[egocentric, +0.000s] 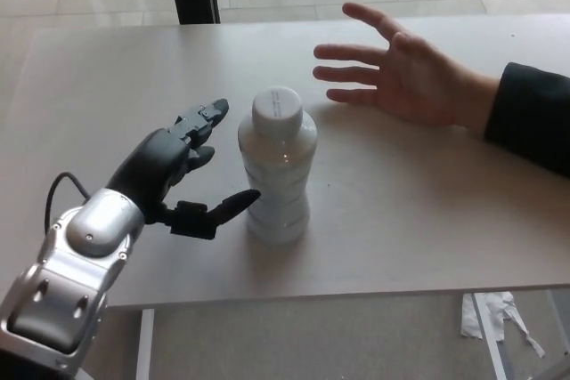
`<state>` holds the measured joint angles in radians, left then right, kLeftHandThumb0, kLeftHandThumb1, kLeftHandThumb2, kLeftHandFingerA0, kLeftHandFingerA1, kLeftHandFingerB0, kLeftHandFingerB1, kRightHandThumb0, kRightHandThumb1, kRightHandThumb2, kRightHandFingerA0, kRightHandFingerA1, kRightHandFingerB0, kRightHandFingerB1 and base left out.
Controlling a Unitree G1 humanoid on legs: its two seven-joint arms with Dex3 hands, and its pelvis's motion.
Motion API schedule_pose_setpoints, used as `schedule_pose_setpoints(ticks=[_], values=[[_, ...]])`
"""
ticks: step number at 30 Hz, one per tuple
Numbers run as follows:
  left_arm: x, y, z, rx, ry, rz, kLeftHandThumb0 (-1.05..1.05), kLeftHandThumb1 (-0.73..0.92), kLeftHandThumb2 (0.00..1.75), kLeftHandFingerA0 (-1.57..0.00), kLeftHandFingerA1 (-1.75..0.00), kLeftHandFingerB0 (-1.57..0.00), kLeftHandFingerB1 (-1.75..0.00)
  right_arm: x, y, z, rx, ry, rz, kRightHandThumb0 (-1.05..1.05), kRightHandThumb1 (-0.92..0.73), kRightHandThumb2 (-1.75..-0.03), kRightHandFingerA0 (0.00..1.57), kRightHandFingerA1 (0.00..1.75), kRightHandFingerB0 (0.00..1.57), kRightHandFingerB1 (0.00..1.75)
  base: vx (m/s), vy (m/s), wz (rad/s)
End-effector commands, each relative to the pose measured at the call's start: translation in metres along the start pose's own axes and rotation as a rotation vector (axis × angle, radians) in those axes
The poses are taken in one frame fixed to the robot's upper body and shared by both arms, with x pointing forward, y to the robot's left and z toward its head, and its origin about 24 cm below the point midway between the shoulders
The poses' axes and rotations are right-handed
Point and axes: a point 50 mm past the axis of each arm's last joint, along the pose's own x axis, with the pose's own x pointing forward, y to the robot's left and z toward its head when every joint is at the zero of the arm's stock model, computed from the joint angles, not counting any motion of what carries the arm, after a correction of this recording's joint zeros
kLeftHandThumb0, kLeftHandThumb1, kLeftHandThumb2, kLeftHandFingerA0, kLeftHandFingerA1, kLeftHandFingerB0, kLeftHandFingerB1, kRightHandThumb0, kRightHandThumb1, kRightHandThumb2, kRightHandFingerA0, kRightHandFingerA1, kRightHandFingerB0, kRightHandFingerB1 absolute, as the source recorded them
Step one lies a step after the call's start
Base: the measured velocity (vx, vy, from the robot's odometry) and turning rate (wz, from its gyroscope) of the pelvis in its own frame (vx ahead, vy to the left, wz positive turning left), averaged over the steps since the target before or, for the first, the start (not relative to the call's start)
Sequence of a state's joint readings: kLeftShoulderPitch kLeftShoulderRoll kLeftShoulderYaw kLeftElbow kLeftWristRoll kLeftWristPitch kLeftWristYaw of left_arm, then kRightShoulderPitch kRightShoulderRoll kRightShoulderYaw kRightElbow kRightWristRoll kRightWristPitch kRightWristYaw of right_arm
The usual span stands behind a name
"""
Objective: Pick up a bottle and hand it
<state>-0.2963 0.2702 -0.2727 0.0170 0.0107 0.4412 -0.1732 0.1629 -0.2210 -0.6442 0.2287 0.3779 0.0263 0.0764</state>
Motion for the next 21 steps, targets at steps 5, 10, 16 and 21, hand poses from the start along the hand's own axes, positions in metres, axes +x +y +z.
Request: schedule_pose_setpoints(ticks=[5, 10, 16, 21], values=[[0.003, -0.009, -0.017, 0.029, 0.058, 0.033, -0.87, 0.49, 0.91, 0.0, -0.37, 0.0, 0.0, 0.001, 0.003, 0.005, -0.002, 0.003, -0.009, -1.05, -0.48, -0.62, 0.46, 1.38, 0.47, 1.16, 0.0, 0.0, 0.0], [0.006, -0.021, -0.021, 0.057, 0.046, -0.012, -0.94, 0.54, 0.95, 0.0, -0.22, 0.0, 0.0, 0.004, 0.004, 0.005, -0.019, -0.007, 0.013, -1.05, -0.4, -1.02, 0.5, 1.21, 0.41, 0.99, 0.0, 0.0, 0.0], [0.011, -0.034, -0.016, 0.109, -0.006, -0.037, -1.01, 0.58, 0.99, 0.0, -0.15, 0.0, 0.0, 0.002, 0.007, 0.009, -0.032, -0.017, 0.023, -1.01, -0.35, -0.99, 0.46, 1.15, 0.36, 0.95, 0.0, 0.0, 0.0], [0.015, -0.046, -0.005, 0.099, -0.129, 0.018, -0.98, 0.57, 0.94, 0.0, -0.15, 0.0, -0.03, 0.002, 0.009, 0.008, -0.047, -0.023, 0.044, -1.04, -0.35, -0.98, 0.47, 1.16, 0.38, 0.95, 0.0, 0.0, 0.0]])
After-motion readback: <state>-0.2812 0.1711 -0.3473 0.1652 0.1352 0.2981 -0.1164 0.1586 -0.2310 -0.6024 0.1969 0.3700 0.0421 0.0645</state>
